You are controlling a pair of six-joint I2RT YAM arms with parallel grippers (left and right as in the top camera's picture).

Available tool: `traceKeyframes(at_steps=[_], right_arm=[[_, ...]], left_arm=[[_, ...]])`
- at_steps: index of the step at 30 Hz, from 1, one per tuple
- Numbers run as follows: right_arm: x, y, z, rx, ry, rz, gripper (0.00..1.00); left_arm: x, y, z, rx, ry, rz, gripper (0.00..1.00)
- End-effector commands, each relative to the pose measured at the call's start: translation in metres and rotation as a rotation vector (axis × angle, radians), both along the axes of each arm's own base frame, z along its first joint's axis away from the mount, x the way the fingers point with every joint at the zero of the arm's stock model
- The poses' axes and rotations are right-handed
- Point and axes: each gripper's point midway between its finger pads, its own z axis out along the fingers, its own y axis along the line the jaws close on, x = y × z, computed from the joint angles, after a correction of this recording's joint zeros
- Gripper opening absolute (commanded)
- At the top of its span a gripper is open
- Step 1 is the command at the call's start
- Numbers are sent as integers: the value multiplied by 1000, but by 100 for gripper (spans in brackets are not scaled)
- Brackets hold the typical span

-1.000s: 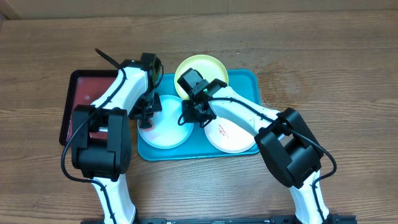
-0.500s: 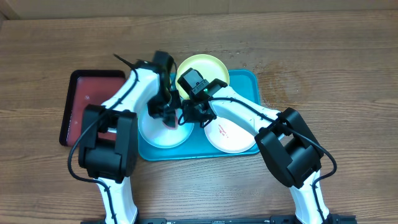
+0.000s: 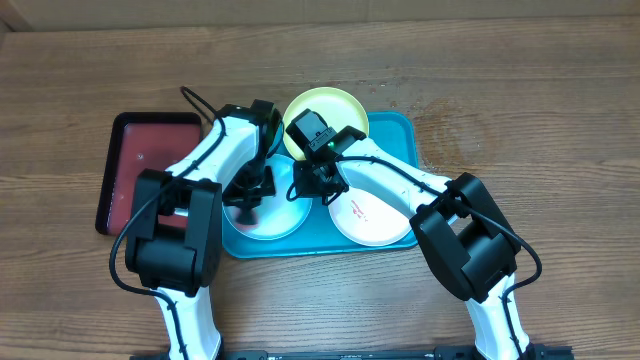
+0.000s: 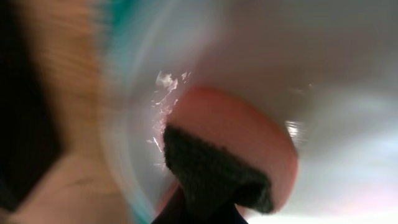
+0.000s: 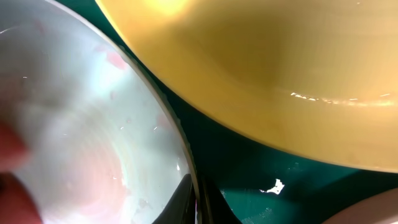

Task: Clean dirty plates on tray and stack at the side
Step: 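Scrub the light blue plate with the sponge in the left gripper, then lift the light blue plate with the right gripper and place it right of tray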

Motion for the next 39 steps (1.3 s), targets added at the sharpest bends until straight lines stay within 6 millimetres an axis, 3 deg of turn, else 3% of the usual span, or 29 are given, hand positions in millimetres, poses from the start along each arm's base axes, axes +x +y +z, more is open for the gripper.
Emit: traceKeyframes(at_steps=[1,9,17,20,25,30,35,39], right_arm=[[3,-5,-11,-37,-3,-11,4],[6,-2,0,-22,-25,-3,4],[29,12,60,36,-179,75,4],[40,13,87,14,-282,132,4],[60,5,142,-154,-530,194,4],[65,9,189,-325,-755,280,4],[61,20,218,-491,-921,339,4],[56,26,244,-687,-1044,429,4]], left_arm=[[19,37,16,202,-74,30,4],[80,34,56,74,-273,156,4],[115,30,93,-335,-351,235,4],[111,50,95,-405,-344,284,4],[96,102,94,-373,-329,407,4],[86,147,92,-292,-342,460,4],[79,169,92,-276,-351,512,4],[75,173,92,-275,-342,526,4]])
